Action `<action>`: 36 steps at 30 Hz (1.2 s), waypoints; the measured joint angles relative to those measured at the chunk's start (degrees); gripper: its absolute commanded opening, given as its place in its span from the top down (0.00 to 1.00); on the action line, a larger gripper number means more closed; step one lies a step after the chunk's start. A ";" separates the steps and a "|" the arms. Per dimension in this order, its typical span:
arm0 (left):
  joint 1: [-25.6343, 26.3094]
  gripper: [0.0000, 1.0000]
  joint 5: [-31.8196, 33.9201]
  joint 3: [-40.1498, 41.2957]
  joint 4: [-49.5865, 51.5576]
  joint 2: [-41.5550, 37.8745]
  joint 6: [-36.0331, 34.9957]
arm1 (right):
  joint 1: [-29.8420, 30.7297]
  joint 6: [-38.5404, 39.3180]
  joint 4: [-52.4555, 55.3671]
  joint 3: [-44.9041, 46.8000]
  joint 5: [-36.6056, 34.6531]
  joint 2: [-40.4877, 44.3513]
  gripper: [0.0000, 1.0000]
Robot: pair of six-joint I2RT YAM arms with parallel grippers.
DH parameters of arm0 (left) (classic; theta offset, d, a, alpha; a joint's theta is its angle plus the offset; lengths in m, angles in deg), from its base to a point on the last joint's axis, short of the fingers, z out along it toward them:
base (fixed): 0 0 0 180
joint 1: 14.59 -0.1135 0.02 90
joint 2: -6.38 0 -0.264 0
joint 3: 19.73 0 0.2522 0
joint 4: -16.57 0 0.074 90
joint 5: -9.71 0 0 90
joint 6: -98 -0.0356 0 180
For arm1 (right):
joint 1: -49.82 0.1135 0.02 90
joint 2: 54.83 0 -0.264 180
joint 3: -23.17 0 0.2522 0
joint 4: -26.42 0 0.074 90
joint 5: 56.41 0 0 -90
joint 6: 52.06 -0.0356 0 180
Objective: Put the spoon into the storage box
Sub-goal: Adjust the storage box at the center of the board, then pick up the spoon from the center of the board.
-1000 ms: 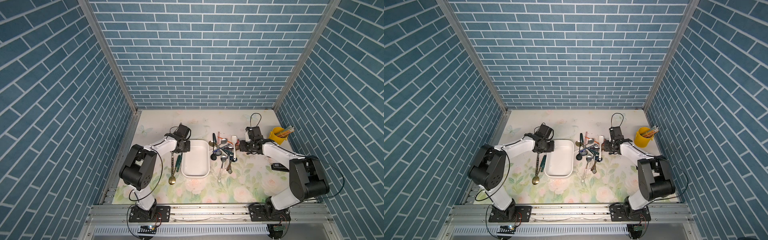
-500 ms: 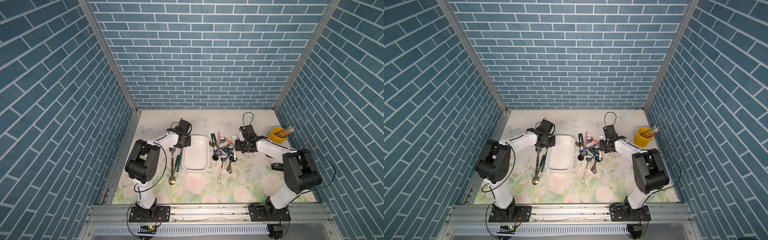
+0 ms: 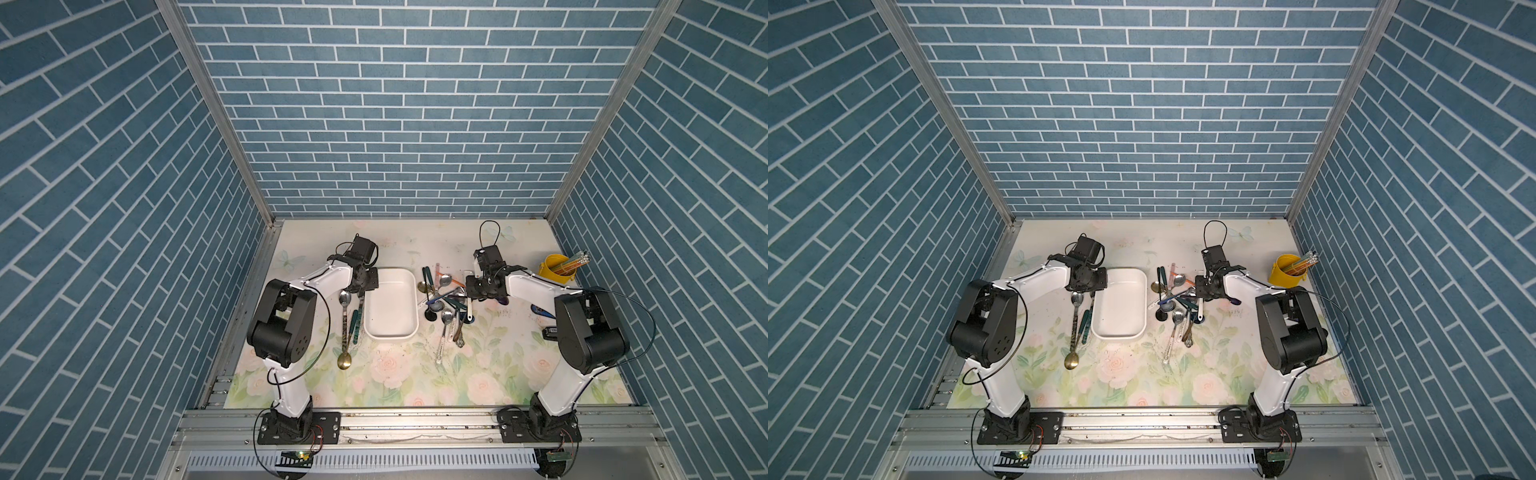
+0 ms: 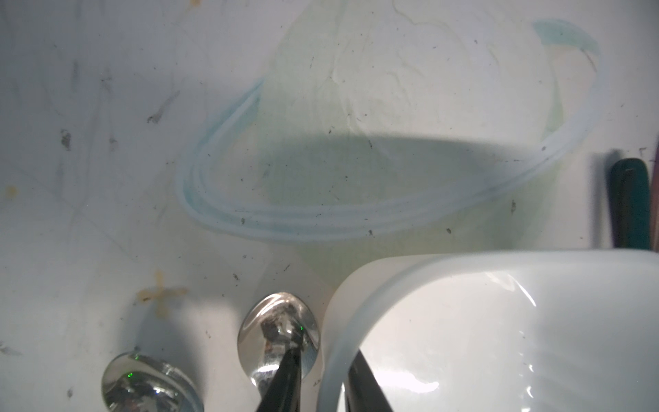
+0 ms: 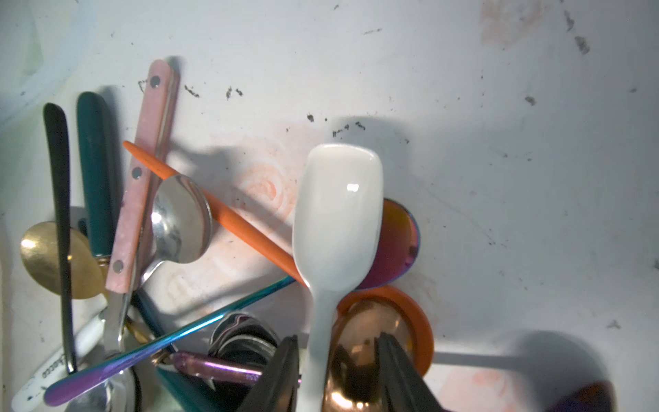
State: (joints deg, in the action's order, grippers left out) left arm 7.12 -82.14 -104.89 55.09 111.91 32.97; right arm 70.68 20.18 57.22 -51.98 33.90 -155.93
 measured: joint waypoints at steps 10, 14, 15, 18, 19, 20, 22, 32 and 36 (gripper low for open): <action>-0.46 0.67 -0.42 1.73 0.22 -5.60 -0.33 | 1.36 0.02 0.98 -1.27 -1.14 -1.31 0.68; -1.27 0.66 -0.92 3.54 0.90 -6.75 -0.33 | 1.62 0.00 1.07 -1.79 -1.33 -2.10 0.69; -1.40 0.66 -1.05 3.89 1.16 -7.13 -0.35 | 1.64 0.02 1.14 -1.88 -1.38 -2.23 0.70; -1.70 0.66 -1.05 4.79 1.46 -8.46 -0.35 | 1.66 0.04 1.77 -2.58 -1.55 -3.21 0.73; -1.79 0.66 -1.05 4.96 1.51 -8.81 -0.35 | 1.66 0.04 1.88 -2.82 -1.62 -3.65 0.75; -1.86 0.66 -1.05 5.25 1.51 -9.27 -0.35 | 1.66 0.04 1.90 -2.95 -1.62 -4.15 0.75; -2.05 0.66 -1.05 5.77 1.53 -9.99 -0.37 | 1.66 0.04 2.08 -2.97 -1.60 -4.66 0.77; -3.72 0.66 -1.07 8.68 1.46 -11.26 -0.76 | 1.81 -0.42 2.73 -3.19 -1.62 -4.68 0.89; -4.22 0.66 -1.07 10.47 1.46 -11.45 -1.27 | 1.81 -0.42 3.61 -3.87 -1.62 -4.52 0.91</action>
State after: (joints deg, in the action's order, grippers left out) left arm 2.90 -83.21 -94.42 56.55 100.46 31.71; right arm 72.50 19.76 60.83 -55.85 32.28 -160.45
